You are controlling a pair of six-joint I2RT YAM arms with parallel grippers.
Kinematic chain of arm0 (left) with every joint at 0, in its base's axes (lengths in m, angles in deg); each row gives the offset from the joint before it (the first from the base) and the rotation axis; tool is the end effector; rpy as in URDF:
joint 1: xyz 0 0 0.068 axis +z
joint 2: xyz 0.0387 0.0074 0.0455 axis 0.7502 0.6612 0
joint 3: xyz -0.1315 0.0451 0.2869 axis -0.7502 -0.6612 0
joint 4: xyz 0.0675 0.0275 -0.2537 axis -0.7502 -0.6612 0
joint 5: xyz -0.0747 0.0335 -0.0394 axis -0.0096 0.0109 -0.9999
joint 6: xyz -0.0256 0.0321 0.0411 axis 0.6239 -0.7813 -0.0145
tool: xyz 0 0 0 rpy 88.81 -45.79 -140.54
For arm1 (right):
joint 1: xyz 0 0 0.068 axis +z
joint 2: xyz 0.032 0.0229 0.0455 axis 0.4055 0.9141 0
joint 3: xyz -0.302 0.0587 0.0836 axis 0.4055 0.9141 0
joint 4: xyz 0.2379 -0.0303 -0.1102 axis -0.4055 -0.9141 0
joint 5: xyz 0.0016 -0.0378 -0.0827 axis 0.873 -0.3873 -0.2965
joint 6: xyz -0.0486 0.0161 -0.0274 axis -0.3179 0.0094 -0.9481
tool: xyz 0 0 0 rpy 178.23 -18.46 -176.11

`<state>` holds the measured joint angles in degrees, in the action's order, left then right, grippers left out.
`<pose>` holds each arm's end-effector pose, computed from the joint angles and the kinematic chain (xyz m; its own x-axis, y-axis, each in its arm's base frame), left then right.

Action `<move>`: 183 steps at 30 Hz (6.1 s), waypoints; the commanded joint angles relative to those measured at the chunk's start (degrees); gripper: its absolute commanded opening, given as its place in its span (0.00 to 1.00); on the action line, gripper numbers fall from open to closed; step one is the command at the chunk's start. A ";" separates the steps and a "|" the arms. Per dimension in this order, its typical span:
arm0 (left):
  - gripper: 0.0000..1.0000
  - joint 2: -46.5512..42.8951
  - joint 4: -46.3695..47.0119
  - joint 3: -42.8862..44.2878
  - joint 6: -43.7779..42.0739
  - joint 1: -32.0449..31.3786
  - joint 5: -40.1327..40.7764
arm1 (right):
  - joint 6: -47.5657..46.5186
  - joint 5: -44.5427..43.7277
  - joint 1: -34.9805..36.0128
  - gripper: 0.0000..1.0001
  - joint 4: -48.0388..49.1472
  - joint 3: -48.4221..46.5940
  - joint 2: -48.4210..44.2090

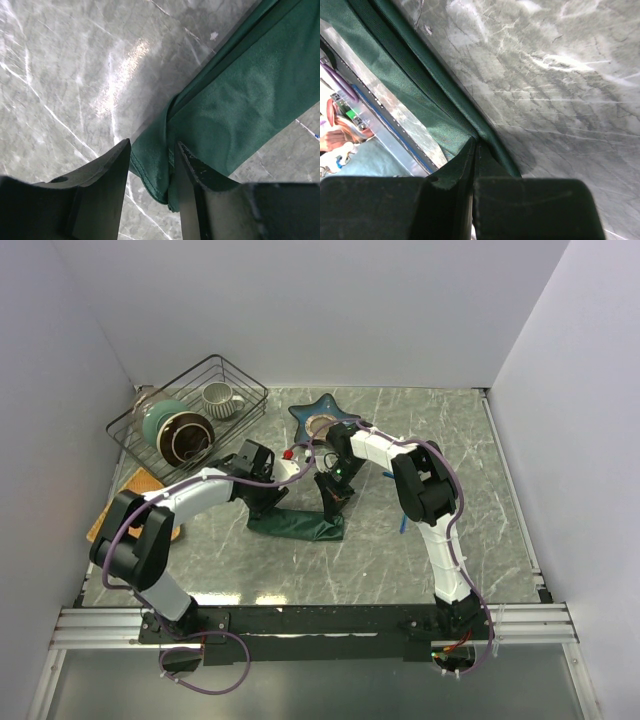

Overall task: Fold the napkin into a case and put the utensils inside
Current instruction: Smooth out the smaller rectangle-folded napkin at the center of the board, then pick up the smaller rectangle-folded napkin from the center of the board.

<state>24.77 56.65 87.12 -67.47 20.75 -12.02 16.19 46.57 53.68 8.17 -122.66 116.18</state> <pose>0.2804 -0.1558 0.2267 -0.5079 0.7087 -0.4896 0.7928 0.6069 0.0561 0.3890 0.2529 0.1563 -0.7896 -0.6098 -0.0693 -0.5061 0.5832 0.6354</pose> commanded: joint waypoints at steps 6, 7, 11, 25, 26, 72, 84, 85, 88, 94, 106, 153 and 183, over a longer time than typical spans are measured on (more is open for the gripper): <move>0.37 1.04 0.40 2.62 -1.12 -0.27 -1.31 | -1.67 -6.44 1.36 0.00 3.50 0.48 1.21; 0.34 1.31 0.49 2.27 -1.30 -0.27 -0.53 | -1.58 -6.35 1.27 0.00 3.67 0.48 1.30; 0.25 2.19 0.58 1.30 -2.35 -0.27 1.58 | -1.76 -6.44 1.35 0.00 3.58 0.30 1.30; 0.12 -0.36 2.69 1.12 -1.65 -3.96 1.24 | -1.67 -5.91 1.79 0.00 2.88 -1.02 1.21; 0.11 -0.36 2.69 0.86 -1.39 -4.22 1.24 | -1.67 -5.91 1.79 0.00 2.88 -1.02 1.30; 0.20 17.28 41.01 -8.55 51.35 7.99 -48.77 | -3.95 -4.68 1.80 0.00 4.02 -1.28 0.95; 0.13 23.46 36.96 -7.58 48.80 10.81 -47.19 | -1.41 3.49 -3.83 0.46 -2.48 -1.65 -10.89; 0.13 23.55 36.96 -7.58 48.80 10.81 -47.28 | -1.32 4.28 -3.92 0.47 -2.48 -0.42 -12.05; 0.13 23.55 36.70 -7.41 48.63 10.81 -47.10 | 1.21 10.24 -3.74 0.54 -1.34 4.68 -15.13; 0.13 23.81 35.82 -7.14 48.10 10.89 -47.10 | 12.80 24.05 -1.55 0.43 8.31 13.91 -16.10; 0.18 21.97 33.63 -6.62 45.29 10.81 -48.15 | 21.71 18.45 -4.18 0.31 21.51 19.20 -5.83; 0.26 26.19 -21.84 21.34 -23.10 3.16 -31.11 | 17.31 4.72 -2.07 0.22 21.60 16.82 -3.79; 0.01 -0.01 4.88 0.51 -26.00 -1.76 -24.52 | -4.30 10.00 0.47 0.90 6.66 -5.94 -5.56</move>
<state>28.05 58.05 88.35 -90.77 19.72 -36.34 16.23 57.67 51.43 16.15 -125.66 107.78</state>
